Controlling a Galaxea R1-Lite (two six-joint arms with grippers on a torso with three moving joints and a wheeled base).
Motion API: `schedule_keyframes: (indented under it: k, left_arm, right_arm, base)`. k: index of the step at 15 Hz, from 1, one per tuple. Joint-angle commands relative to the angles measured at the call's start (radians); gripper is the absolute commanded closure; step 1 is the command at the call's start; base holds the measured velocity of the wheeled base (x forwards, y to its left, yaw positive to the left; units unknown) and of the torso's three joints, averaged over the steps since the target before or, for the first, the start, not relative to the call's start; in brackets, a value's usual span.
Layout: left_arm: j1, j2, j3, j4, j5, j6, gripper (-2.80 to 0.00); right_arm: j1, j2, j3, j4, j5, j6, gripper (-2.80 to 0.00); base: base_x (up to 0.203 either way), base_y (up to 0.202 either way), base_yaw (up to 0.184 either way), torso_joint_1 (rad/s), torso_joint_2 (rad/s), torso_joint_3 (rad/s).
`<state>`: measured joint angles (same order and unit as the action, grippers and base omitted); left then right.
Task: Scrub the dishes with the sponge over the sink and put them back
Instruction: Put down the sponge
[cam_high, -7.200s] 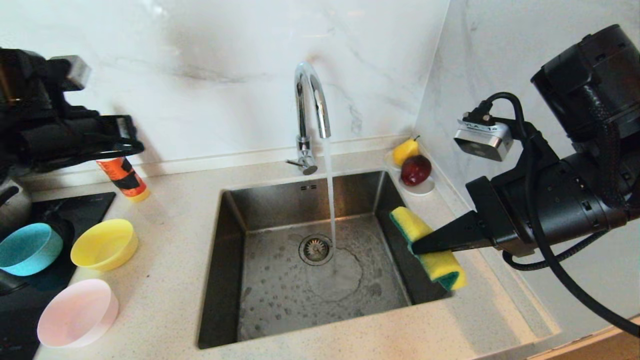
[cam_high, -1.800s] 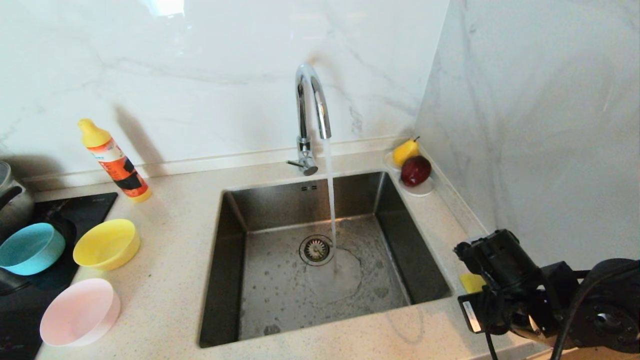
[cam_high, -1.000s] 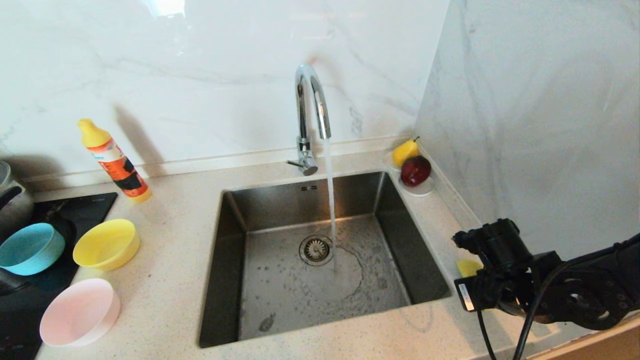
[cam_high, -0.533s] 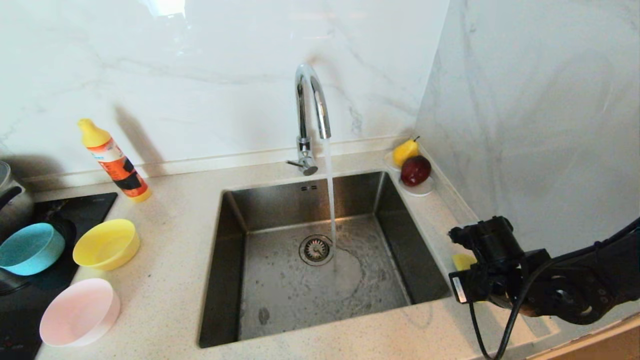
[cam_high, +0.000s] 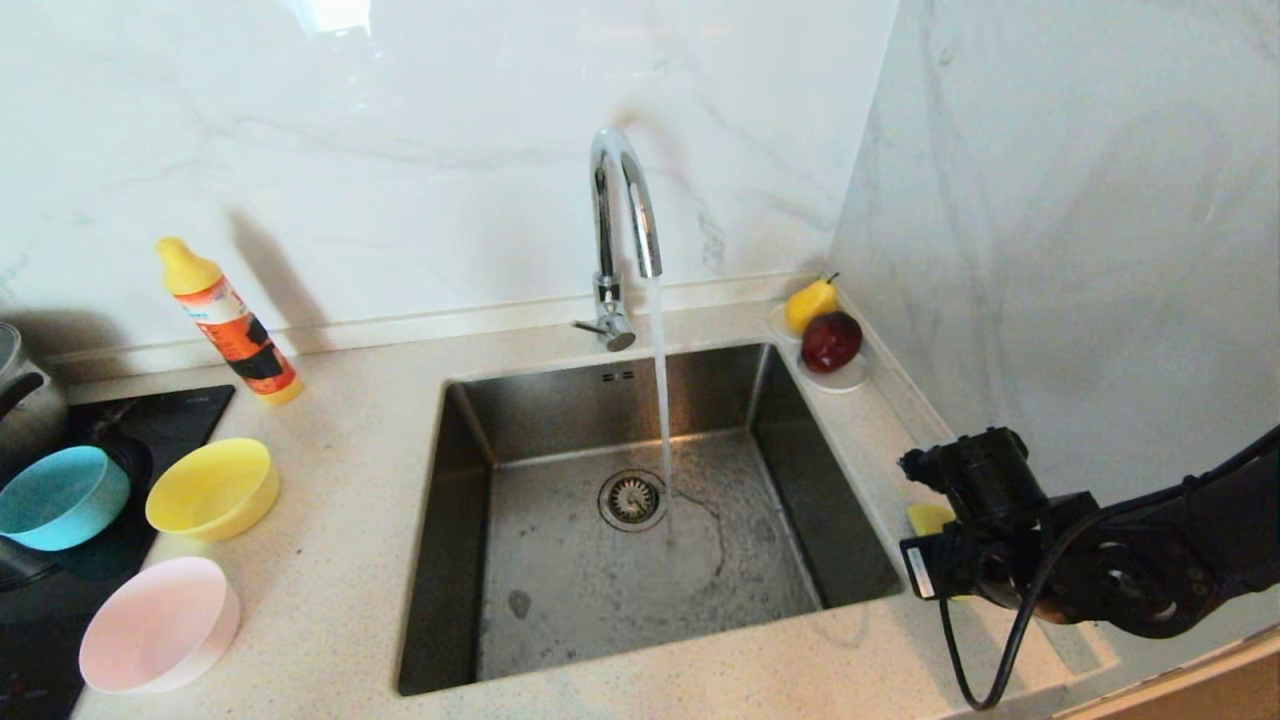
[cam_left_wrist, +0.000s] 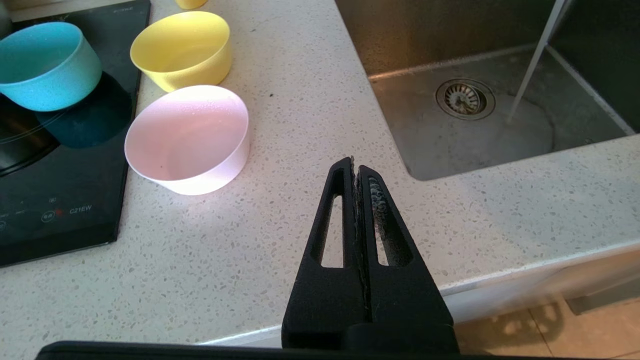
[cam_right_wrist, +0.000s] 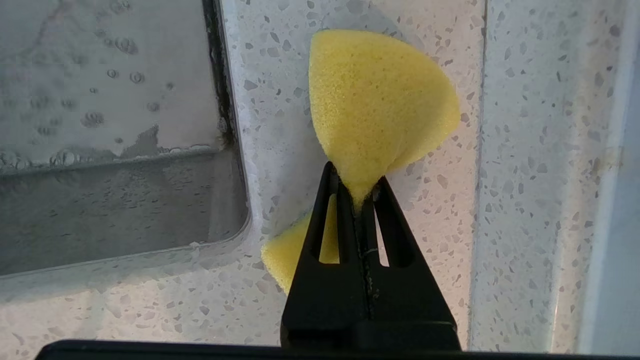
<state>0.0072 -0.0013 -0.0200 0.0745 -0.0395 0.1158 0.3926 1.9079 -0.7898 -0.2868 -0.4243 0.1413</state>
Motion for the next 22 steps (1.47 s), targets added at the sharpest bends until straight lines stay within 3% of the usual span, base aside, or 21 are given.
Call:
schedule_keyframes:
  k: [1, 22]
  left_arm:
    - [0.000, 0.003, 0.000, 0.001, 0.000, 0.001, 0.00]
    - [0.000, 0.001, 0.000, 0.001, 0.000, 0.001, 0.00]
  right_arm:
    - [0.001, -0.007, 0.000, -0.002, -0.002, 0.002, -2.80]
    - [0.018, -0.046, -0.020, -0.002, -0.007, 0.011, -2.80]
  base:
    - [0.000, 0.000, 0.000, 0.000, 0.00, 0.000]
    - [0.000, 0.000, 0.000, 0.000, 0.00, 0.000]
